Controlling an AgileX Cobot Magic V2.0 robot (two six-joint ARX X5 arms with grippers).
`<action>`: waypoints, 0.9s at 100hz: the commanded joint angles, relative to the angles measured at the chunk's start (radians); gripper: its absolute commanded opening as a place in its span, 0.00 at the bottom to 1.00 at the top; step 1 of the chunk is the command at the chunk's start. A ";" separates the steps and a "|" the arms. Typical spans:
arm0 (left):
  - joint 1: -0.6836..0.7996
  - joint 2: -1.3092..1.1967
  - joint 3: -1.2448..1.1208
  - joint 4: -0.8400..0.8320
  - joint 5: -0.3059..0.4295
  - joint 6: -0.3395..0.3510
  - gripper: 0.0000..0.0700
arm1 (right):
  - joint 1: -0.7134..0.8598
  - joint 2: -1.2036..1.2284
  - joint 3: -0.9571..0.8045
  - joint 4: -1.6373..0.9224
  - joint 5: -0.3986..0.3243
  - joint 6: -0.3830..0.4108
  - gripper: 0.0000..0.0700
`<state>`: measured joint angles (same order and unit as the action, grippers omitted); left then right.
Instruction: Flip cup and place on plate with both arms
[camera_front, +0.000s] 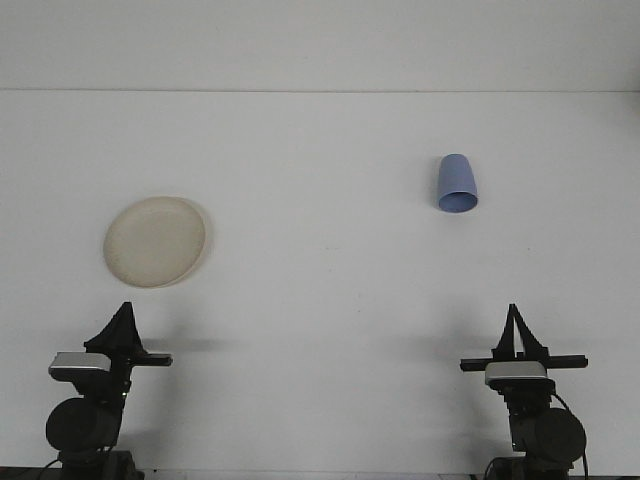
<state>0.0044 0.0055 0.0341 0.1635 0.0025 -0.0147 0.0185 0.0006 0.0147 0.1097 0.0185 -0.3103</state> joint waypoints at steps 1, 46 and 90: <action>0.001 -0.001 -0.020 0.010 0.001 -0.005 0.02 | -0.002 0.000 -0.002 0.010 -0.002 -0.003 0.00; 0.001 -0.001 -0.020 0.010 0.001 -0.005 0.02 | -0.002 0.000 -0.002 0.010 -0.002 -0.003 0.00; 0.001 -0.001 -0.020 0.010 0.001 -0.005 0.02 | -0.002 0.000 -0.002 0.020 -0.026 0.085 0.00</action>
<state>0.0044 0.0055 0.0341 0.1635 0.0025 -0.0151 0.0185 0.0006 0.0147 0.1169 -0.0036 -0.3023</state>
